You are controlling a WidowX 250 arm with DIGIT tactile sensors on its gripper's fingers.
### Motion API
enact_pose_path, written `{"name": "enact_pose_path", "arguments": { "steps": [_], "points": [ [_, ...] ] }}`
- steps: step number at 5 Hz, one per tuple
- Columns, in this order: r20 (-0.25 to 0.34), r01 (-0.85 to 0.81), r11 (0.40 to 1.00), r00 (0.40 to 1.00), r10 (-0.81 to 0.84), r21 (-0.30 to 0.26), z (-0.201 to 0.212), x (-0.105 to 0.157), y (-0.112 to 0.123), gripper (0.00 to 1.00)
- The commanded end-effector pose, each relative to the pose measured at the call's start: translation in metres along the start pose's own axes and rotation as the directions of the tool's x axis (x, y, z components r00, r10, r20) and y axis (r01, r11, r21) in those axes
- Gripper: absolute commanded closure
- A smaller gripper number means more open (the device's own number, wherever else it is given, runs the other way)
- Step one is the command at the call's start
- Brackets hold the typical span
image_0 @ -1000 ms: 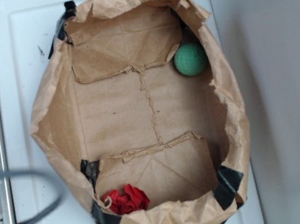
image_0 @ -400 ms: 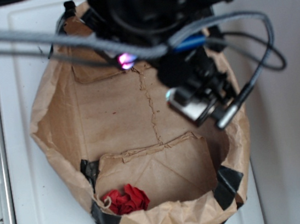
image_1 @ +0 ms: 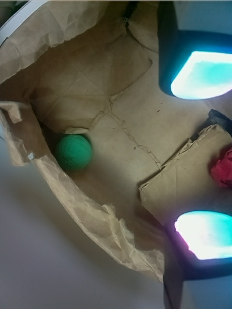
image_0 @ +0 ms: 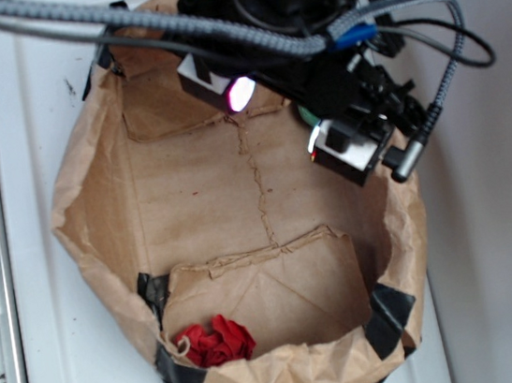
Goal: Grab the red paper.
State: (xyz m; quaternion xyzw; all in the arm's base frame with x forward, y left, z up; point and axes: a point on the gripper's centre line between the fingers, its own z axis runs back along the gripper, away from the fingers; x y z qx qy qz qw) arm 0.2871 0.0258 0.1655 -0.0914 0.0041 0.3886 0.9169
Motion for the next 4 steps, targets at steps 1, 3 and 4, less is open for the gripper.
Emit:
{"name": "enact_pose_path", "arguments": {
  "steps": [1,3,4],
  "points": [
    [-0.022,-0.013,1.0,1.0,0.013,-0.008,-0.032,-0.005,0.013,0.0],
    [-0.133,0.087,0.996,0.987,-0.085,0.01,-0.071,-0.05,0.003,0.0],
    [-0.191,0.042,0.999,0.981,-0.043,-0.01,-0.082,-0.062,-0.006,0.0]
  ]
}}
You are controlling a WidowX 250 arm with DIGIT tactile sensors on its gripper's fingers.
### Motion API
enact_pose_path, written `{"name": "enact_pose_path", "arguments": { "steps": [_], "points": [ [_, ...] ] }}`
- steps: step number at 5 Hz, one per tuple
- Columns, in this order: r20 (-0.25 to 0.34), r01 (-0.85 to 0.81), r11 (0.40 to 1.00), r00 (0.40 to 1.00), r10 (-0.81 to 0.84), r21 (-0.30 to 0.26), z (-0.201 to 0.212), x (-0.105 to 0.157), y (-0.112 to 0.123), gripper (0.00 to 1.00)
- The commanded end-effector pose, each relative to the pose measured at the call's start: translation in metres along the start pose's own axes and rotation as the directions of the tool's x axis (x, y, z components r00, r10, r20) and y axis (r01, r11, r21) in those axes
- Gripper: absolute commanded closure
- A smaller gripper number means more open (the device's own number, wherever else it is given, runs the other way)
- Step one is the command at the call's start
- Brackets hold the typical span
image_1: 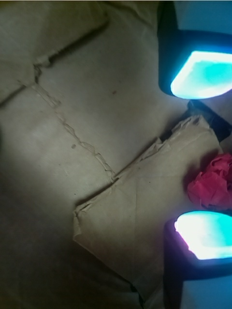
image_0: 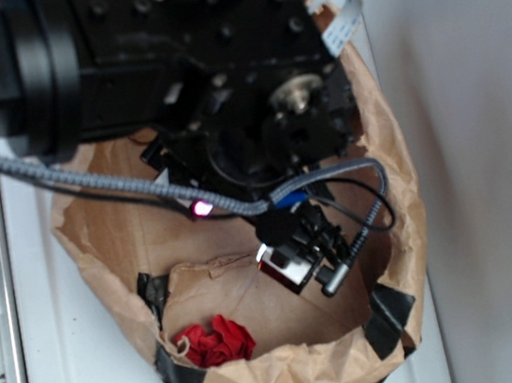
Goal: Grab the red paper.
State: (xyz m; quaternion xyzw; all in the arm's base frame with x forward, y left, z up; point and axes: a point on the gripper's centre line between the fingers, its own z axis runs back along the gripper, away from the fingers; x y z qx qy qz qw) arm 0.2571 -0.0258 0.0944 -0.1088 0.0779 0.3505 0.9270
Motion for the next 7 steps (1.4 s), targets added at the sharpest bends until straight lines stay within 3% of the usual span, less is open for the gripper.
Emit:
{"name": "enact_pose_path", "arguments": {
  "steps": [1,2,4,5,6,7],
  "points": [
    [-0.113,-0.084,0.995,0.99,0.078,-0.049,-0.022,-0.014,-0.01,0.0],
    [-0.139,-0.098,0.995,0.986,0.096,-0.013,-0.031,-0.015,-0.011,0.0],
    [-0.284,0.013,0.994,0.959,0.018,0.107,-0.057,-0.019,-0.025,0.0],
    [-0.315,0.061,0.991,0.949,-0.021,0.117,-0.049,-0.006,-0.021,0.37],
    [-0.33,0.07,0.992,0.943,-0.031,0.105,-0.032,0.009,-0.012,1.0],
    [-0.238,0.152,0.985,0.963,-0.129,0.083,-0.009,-0.012,-0.02,0.0]
  ]
}}
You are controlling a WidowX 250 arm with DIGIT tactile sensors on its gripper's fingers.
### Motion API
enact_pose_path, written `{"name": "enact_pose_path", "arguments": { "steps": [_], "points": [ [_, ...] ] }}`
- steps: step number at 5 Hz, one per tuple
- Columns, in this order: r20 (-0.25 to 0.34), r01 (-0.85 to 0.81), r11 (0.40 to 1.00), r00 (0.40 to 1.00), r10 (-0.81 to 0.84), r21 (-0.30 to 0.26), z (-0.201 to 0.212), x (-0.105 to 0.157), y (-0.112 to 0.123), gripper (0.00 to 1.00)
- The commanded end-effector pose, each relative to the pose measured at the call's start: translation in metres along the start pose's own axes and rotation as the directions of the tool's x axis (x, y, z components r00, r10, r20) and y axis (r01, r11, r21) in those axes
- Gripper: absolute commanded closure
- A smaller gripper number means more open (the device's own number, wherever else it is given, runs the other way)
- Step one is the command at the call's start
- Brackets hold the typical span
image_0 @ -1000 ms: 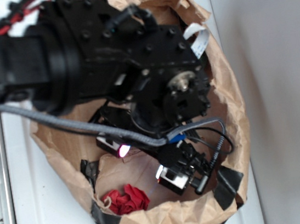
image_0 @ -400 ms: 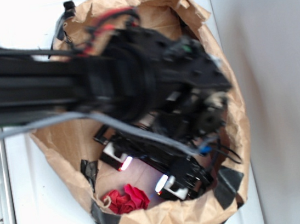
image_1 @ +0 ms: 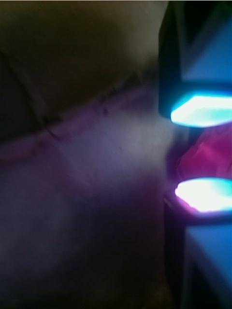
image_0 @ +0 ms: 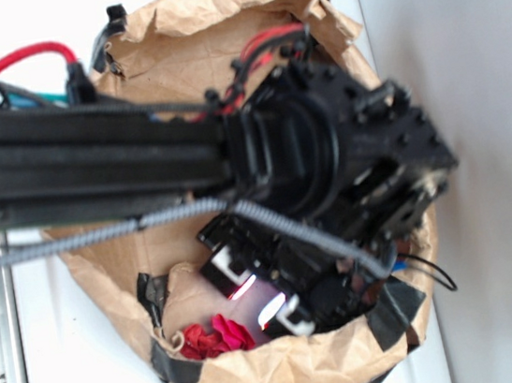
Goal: Grab the red paper.
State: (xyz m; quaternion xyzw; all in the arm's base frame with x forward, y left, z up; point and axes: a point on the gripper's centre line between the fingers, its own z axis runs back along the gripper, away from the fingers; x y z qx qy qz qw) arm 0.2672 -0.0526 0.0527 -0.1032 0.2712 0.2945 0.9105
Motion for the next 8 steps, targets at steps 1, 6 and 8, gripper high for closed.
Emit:
{"name": "enact_pose_path", "arguments": {
  "steps": [1,6,8],
  "points": [
    [0.146,0.091,0.996,0.986,-0.087,-0.024,0.031,-0.024,0.004,0.0],
    [0.11,0.164,0.983,0.982,-0.155,-0.078,-0.018,-0.07,0.012,0.0],
    [0.122,0.145,0.983,0.984,-0.131,-0.115,-0.049,-0.081,-0.005,0.0]
  ]
}}
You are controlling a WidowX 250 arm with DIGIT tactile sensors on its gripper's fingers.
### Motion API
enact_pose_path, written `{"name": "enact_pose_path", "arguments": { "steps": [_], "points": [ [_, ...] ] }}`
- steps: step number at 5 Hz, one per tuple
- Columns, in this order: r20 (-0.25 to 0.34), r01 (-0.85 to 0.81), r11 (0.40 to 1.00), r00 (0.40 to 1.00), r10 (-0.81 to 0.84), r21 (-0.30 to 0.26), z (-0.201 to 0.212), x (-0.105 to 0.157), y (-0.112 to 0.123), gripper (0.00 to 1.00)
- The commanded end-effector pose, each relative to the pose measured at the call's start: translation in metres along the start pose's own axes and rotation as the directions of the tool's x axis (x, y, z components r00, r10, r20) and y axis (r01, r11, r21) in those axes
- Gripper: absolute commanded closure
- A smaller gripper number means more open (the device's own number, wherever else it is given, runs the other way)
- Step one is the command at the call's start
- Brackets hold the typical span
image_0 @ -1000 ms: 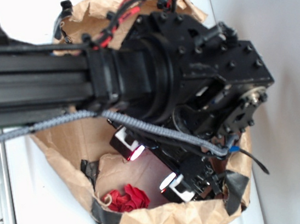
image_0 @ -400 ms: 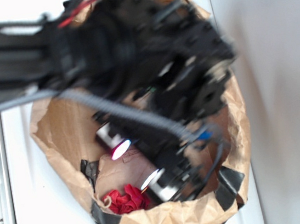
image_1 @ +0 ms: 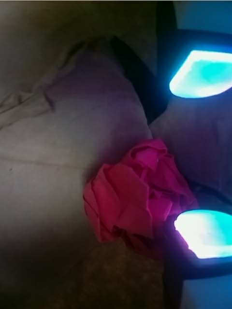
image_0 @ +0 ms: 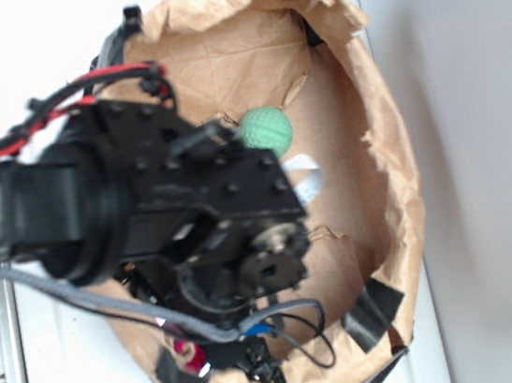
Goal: Grab the red paper.
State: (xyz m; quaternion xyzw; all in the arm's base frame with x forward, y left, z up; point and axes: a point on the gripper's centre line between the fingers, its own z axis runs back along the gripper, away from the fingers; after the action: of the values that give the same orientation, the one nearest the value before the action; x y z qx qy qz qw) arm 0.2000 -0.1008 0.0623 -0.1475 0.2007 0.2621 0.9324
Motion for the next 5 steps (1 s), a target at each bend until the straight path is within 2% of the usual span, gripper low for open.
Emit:
{"name": "enact_pose_path", "arguments": {
  "steps": [1,2,3,4,5],
  "points": [
    [0.038,0.057,0.997,0.998,-0.055,-0.057,-0.019,0.004,-0.014,0.0],
    [0.056,0.084,0.984,0.995,-0.077,-0.154,0.002,0.016,-0.021,0.0],
    [0.024,0.058,0.985,0.998,-0.055,-0.164,-0.001,0.025,-0.029,0.0],
    [0.045,0.027,0.987,0.999,-0.02,-0.159,0.0,0.029,-0.024,1.0],
    [0.062,0.037,0.987,0.998,-0.027,-0.155,-0.002,0.027,-0.019,1.0]
  ]
}}
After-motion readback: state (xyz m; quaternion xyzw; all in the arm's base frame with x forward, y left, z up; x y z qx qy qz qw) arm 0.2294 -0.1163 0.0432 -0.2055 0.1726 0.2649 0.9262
